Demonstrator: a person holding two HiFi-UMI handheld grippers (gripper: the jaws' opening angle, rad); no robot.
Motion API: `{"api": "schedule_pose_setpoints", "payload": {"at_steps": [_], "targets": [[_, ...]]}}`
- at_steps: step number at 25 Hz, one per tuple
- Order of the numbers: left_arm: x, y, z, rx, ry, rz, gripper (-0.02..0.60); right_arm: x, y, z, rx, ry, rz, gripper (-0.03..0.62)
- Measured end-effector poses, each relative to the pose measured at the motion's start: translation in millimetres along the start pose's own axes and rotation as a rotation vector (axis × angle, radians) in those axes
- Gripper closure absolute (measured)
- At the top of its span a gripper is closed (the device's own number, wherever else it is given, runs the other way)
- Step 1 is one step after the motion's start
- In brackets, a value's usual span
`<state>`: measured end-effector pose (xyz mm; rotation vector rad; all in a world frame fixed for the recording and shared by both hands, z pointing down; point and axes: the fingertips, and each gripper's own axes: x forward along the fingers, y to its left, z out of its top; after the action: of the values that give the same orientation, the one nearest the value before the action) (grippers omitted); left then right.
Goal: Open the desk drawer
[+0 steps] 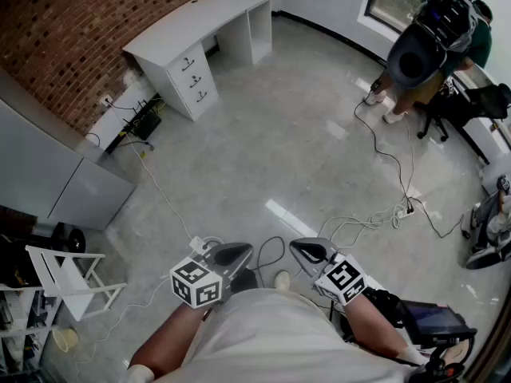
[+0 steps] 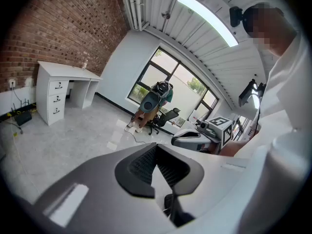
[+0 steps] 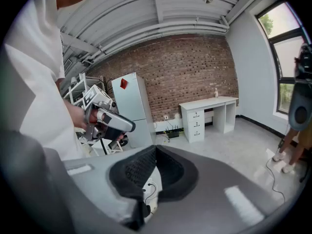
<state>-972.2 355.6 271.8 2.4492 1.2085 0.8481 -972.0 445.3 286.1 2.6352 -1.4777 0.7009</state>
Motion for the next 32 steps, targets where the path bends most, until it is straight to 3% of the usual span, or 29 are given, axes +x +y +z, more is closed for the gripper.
{"api": "schedule_pose_setpoints", "payload": {"at_steps": [16, 24, 32], "targets": [[-50.4, 146.1, 103.5, 0.041, -0.033, -0.096, 0.574, 181.8, -26.9, 120.5, -0.068, 0.088, 0.032, 0.591], [-50.0, 244.4, 142.0, -0.040, -0.088, -0.020, 0.574, 274.6, -74.4, 161.3, -0.043, 0.084, 0.092, 0.591], [14.9, 353.4, 209.3, -0.136, -0.133, 0.093, 0.574, 361.3, -179.9, 208.6, -0.125, 0.107, 0.257, 0.563]]}}
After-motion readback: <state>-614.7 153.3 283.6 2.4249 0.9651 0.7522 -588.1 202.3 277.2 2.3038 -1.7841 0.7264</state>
